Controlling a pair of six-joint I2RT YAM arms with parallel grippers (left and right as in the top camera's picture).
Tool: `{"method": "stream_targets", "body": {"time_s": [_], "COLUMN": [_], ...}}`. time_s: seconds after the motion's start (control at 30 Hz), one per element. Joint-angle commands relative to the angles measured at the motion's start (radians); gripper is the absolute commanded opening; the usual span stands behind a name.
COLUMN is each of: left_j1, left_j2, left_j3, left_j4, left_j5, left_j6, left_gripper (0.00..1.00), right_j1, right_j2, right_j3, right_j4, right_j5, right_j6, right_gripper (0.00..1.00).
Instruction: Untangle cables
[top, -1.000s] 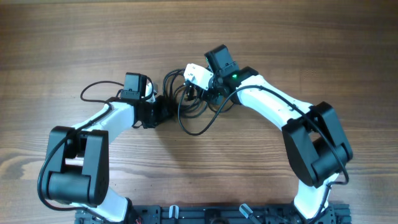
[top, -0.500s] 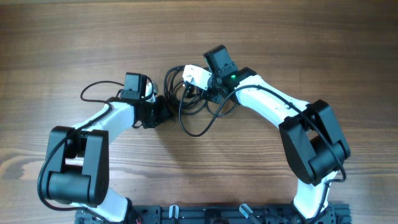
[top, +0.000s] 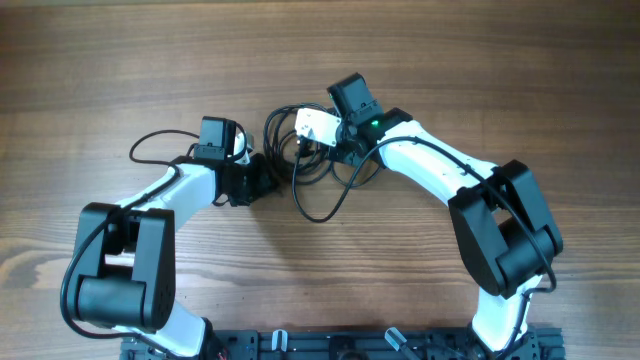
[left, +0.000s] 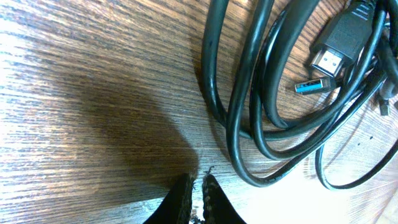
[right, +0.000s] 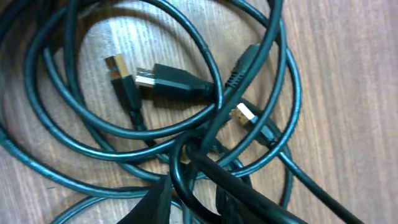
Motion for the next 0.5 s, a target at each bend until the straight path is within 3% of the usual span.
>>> {"method": "stream_targets", "body": {"time_s": [0.0,0.23,0.3,0.47], "left_j1": [-0.003,-0.003,-0.003,-0.003], "left_j2": [0.016,0.016,0.016,0.016], "left_j3": [0.005,0.005,0.005,0.005], "left_j4": [0.003,0.003,0.003,0.006], "left_j5": [-0.006,-0.006,-0.006,-0.007], "left_j6": [0.001,0.001,0.001,0.001], "left_gripper": [0.11,0.11,0.11,0.10], "right_j1": [-0.001,-0.001,-0.001,-0.001], "right_j2": [0.027,0.063,0.063,0.000], "right_j3": [0.003,0.003,0.003,0.003], "right_j4": [0.021,0.032,0.042,0.008], "right_j5": [0.027,0.031,0.032,-0.049], "right_j6": [-0.013,-0.033,-0.032,0.058], "right_gripper": [0.27,0.28,0.07,0.04]}}
